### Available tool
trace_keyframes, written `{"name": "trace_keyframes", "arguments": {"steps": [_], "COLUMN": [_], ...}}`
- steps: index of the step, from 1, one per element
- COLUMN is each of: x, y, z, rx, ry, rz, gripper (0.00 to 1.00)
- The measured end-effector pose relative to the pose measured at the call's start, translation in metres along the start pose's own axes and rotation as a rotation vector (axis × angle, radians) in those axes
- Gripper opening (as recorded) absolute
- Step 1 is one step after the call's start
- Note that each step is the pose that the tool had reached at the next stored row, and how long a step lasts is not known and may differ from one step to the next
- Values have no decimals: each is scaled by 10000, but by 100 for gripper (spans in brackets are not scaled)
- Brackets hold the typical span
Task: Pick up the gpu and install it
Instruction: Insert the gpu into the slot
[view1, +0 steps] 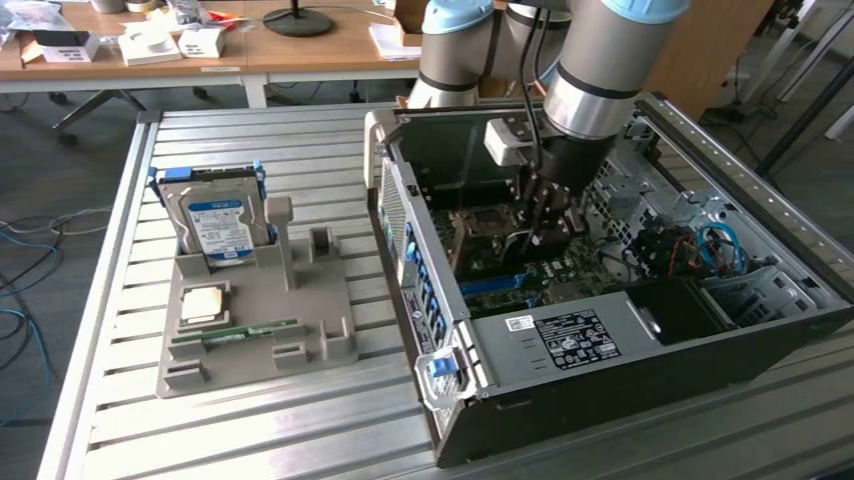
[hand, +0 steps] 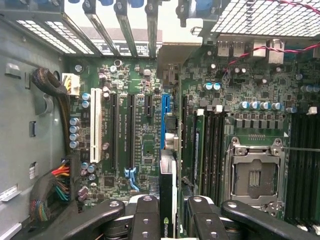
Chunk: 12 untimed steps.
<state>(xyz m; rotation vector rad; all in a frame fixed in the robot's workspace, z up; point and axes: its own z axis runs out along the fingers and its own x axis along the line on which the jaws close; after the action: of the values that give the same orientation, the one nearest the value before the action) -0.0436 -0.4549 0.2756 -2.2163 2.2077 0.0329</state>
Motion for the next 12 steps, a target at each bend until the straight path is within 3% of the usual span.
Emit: {"name": "trace_keyframes", "arguments": {"steps": [12], "x": [3], "y": [46], "z": [0], "rx": [-1], "ry": [2], "rz": [-1], "gripper": [26]}}
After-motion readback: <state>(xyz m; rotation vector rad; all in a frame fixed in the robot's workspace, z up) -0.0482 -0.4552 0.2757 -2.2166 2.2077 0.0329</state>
